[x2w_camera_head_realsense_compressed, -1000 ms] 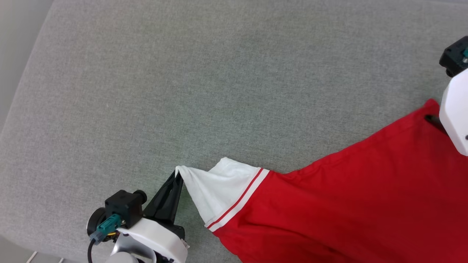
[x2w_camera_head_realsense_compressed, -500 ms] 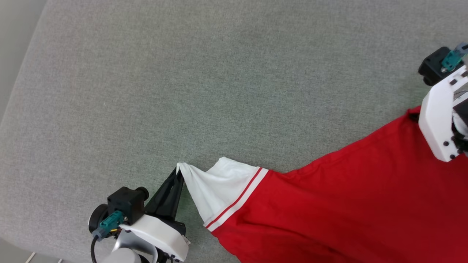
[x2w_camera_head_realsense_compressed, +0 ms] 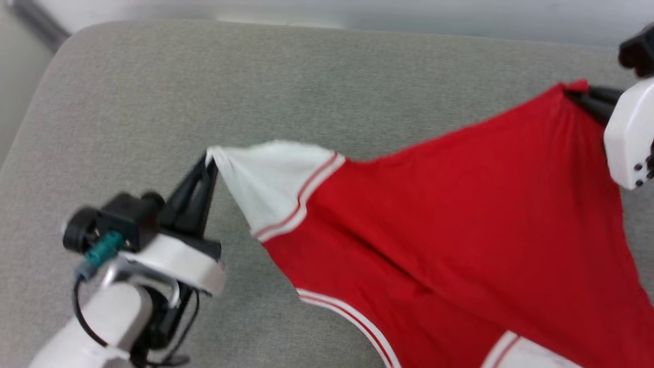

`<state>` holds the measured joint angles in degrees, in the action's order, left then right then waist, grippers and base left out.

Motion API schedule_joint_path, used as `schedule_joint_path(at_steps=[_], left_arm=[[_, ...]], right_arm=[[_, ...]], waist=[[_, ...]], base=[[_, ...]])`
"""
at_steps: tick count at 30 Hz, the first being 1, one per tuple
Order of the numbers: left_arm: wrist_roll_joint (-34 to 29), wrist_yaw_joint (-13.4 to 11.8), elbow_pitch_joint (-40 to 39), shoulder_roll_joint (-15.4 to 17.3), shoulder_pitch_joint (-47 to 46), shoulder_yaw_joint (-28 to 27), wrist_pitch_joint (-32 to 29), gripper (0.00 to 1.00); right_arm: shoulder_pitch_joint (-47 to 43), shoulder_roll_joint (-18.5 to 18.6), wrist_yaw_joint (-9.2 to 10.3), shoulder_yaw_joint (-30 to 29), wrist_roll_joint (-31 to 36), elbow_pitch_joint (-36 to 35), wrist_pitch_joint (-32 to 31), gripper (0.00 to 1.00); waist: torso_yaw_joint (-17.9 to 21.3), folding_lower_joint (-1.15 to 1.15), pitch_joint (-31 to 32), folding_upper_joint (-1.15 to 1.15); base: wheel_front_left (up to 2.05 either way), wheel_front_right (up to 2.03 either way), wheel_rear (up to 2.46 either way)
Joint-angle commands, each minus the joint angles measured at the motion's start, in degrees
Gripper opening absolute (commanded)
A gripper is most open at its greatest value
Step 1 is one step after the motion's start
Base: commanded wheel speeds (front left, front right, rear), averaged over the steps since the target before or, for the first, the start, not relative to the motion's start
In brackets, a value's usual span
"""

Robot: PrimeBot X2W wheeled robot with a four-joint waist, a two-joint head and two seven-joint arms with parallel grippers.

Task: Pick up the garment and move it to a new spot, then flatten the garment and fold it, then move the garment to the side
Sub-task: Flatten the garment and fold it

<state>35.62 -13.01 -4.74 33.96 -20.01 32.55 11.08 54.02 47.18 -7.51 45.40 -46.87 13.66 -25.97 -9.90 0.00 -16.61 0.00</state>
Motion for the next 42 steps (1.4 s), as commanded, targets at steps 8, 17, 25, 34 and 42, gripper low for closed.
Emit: schedule_joint_path(at_steps=[8,17,25,34,42], left_arm=[[-2.19,2.08,-2.50,1.53,-17.44,-3.34,-4.72,0.00],[-4.29,6.37,1.96,0.04,-41.71,-5.25,-9.79,0.00],[-5.57,11.30,11.70,-2.77,-63.03,-5.61,-11.99,0.00],[-6.70,15.76,24.39,-5.69,-81.02,-5.82,-10.56,0.00],[-5.77,17.56,32.38,-6.96,-79.44,-4.37,-7.00,0.00]], right_arm=[[6.45,-2.64,0.03,-7.47,4.35,0.20,9.19,0.00],[17.90,-9.20,0.04,-16.53,14.32,4.02,12.85,0.00],[31.59,-14.12,0.04,-19.46,21.52,9.01,12.79,0.00],[45.62,-17.68,0.04,-18.17,26.16,15.23,15.00,0.00],[44.47,-18.98,0.04,-13.79,24.88,21.92,18.76,0.00]], waist=[[4.33,0.00,-2.10,0.00],[6.88,0.00,-8.03,0.00],[7.16,0.00,-12.29,0.00],[6.74,0.00,-14.98,0.00],[6.16,0.00,-16.43,0.00]], base=[[0.00,0.00,0.00],[0.00,0.00,0.00],[0.00,0.00,0.00],[0.00,0.00,0.00],[0.00,0.00,0.00]])
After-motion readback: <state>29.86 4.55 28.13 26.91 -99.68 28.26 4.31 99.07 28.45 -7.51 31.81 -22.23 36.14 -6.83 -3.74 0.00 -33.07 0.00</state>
